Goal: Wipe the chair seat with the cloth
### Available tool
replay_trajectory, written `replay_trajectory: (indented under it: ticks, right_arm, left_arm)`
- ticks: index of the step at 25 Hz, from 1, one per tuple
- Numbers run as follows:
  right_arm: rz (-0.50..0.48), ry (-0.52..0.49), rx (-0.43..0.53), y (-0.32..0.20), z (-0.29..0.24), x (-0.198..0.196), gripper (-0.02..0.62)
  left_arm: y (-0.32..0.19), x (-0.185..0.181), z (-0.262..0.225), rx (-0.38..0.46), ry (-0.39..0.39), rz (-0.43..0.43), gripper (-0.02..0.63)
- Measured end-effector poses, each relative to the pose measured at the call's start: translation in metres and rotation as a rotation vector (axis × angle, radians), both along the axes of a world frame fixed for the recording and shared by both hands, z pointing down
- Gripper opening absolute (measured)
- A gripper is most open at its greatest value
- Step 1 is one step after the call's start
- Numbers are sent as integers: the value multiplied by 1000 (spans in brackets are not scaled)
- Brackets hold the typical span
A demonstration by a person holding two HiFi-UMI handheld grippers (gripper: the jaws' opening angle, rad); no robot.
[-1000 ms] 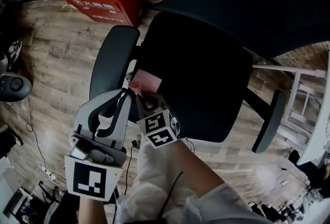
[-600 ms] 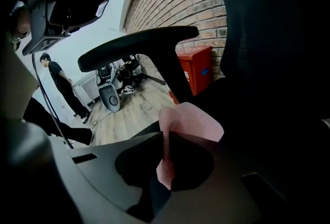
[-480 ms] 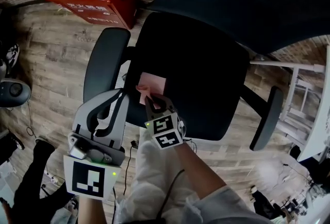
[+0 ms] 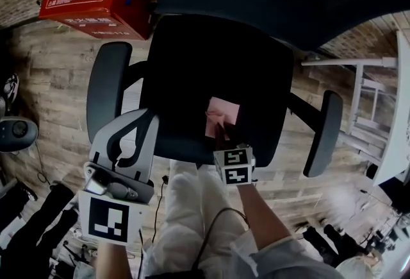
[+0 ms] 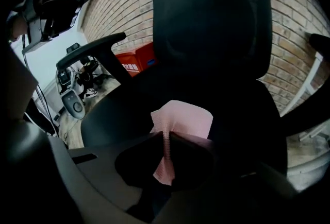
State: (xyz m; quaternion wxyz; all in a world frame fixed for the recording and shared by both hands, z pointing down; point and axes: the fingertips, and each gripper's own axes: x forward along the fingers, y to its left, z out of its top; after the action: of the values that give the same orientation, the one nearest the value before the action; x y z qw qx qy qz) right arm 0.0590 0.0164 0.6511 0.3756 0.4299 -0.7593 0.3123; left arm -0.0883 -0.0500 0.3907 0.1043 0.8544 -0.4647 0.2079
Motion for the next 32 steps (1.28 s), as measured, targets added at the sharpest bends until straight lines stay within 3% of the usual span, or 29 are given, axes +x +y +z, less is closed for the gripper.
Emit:
replay_trajectory:
  ticks: [10, 15, 23, 32]
  right_arm:
    - [158, 169, -29, 40, 2, 139, 52]
    - [214, 202, -60, 71, 0, 172, 52]
    - [237, 186, -83, 92, -1, 164, 52]
    - [127, 70, -68, 84, -2, 83, 52]
  left_arm:
    - [-3, 53, 7, -16, 17, 98, 18]
    - [-3, 65, 8, -18, 21, 126, 18]
    - [0, 67, 6, -16, 22, 137, 18]
    - [3, 38, 0, 6, 7, 101, 18]
